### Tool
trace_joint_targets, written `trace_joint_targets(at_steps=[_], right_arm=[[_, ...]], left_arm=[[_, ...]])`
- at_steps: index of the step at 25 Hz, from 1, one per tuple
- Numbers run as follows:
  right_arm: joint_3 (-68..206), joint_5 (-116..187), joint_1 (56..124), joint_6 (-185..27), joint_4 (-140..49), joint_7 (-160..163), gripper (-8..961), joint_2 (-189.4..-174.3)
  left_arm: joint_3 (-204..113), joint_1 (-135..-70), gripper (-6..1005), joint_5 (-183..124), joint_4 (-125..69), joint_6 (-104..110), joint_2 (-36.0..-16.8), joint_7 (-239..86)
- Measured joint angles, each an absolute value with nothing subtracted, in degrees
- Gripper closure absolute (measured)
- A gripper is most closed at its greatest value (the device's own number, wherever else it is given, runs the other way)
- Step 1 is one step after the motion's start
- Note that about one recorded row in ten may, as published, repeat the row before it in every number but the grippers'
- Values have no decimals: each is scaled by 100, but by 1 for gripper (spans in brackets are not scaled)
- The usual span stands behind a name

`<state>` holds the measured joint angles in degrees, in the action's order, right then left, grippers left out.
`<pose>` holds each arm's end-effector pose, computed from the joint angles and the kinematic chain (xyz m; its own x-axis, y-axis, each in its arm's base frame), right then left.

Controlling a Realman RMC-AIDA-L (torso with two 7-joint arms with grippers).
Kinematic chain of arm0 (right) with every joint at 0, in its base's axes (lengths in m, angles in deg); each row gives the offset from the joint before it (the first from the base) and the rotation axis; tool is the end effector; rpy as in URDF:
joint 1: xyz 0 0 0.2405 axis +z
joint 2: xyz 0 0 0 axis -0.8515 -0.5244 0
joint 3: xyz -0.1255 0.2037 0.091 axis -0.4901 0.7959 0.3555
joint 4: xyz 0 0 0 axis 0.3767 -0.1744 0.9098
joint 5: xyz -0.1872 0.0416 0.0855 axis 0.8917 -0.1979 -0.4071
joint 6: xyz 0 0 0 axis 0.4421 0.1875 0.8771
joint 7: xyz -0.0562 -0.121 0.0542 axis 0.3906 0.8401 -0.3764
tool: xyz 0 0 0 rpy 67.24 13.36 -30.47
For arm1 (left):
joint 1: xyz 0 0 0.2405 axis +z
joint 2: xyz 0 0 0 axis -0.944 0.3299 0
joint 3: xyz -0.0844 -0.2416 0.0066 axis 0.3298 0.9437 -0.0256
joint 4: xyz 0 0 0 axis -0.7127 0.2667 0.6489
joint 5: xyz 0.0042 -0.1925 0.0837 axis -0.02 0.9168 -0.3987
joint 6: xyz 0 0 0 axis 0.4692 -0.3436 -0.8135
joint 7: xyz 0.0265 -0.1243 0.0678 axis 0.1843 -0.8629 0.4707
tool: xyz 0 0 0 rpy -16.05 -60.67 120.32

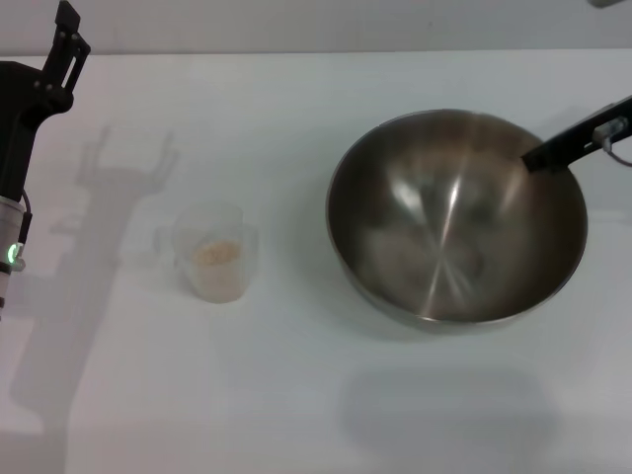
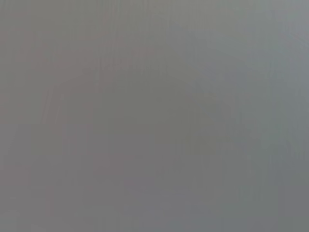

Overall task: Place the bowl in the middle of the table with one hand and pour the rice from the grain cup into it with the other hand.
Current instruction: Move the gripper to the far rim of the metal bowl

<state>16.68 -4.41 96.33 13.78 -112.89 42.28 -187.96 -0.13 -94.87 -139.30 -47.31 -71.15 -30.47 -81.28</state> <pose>0.2152 0.3926 0.0493 0.6634 -0.7483 -0.0061 -0.6304 -0.5545 -0.5432 -0.2731 0.3239 -0.0047 0.5716 -0.3306 0.7510 0.7347 -0.2014 -0.6478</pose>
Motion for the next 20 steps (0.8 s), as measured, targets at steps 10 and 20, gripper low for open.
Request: trace_joint_targets(at_steps=[10, 20], right_arm=[[1709, -782, 9589, 1294, -11584, 4233, 925, -18805], [1670, -1400, 9555, 1282, -11637, 4372, 931, -18802]], left_arm=[[-13, -9497, 140, -13919, -4735, -7110, -3047, -8138], [-13, -9500, 141, -13912, -4734, -7107, -3047, -8139]])
